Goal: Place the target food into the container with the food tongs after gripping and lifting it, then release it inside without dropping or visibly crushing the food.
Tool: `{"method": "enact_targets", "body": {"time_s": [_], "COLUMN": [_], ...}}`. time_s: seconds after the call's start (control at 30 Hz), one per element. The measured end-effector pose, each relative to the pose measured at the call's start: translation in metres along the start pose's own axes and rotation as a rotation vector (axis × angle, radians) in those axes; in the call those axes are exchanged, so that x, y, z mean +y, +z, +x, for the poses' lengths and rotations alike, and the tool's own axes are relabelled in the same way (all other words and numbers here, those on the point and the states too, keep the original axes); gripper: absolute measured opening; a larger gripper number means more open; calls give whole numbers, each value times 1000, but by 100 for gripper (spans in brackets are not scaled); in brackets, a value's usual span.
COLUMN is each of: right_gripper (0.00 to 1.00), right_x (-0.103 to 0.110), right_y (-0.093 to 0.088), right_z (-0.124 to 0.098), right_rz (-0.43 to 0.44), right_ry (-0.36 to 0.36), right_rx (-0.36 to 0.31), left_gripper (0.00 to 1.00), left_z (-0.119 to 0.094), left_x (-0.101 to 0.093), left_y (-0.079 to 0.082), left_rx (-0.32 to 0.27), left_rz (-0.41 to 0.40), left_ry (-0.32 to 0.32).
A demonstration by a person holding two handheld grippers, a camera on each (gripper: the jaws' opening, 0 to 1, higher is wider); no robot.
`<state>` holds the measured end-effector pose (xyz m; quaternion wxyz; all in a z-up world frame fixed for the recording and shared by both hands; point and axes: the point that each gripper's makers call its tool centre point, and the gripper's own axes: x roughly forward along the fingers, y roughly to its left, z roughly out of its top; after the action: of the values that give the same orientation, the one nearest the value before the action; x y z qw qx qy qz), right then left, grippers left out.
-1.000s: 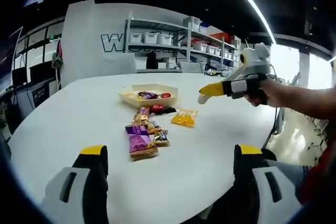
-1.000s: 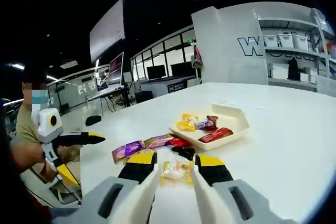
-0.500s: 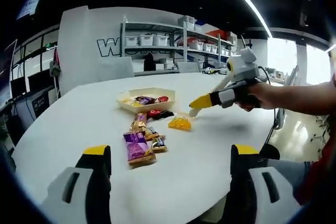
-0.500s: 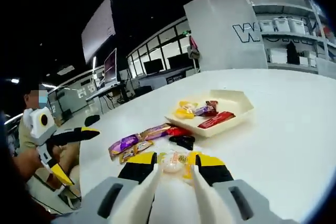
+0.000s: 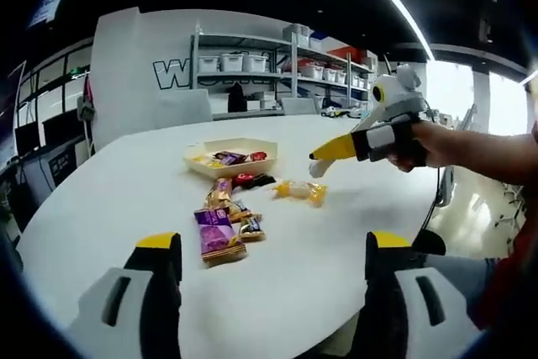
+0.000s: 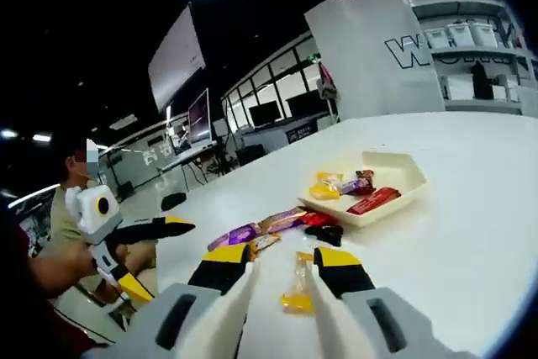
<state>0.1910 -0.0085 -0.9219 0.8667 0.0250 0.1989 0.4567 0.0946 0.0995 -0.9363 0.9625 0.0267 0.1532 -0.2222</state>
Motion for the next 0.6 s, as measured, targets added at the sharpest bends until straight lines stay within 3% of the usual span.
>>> {"method": "enact_targets", "body": {"time_s": [0.2,0.33,0.4,0.47,0.6], "right_gripper": [26,27,27,27,27], "right_x": [-6,-4,-7,-5,-3], "right_y": [-12,-11,-12,-10,-12], "right_z": [13,15,16,17,19], "right_rz": [-57,-76,-134,-144,-246], "right_ry": [-51,-70,-91,-81,-63], "right_rx": [36,35,54,52,88], "left_gripper": [86,86,86,86,85], "left_z": [-5,-6,-6,-7,-6], "left_x": [4,3,3,3,3], "left_y": [-1,-2,-2,0,3], "left_rx": [-4,0,7,5,-5], "left_rz": [-8,-7,-1,7,5], "left_ry": [14,9,9,7,8]}}
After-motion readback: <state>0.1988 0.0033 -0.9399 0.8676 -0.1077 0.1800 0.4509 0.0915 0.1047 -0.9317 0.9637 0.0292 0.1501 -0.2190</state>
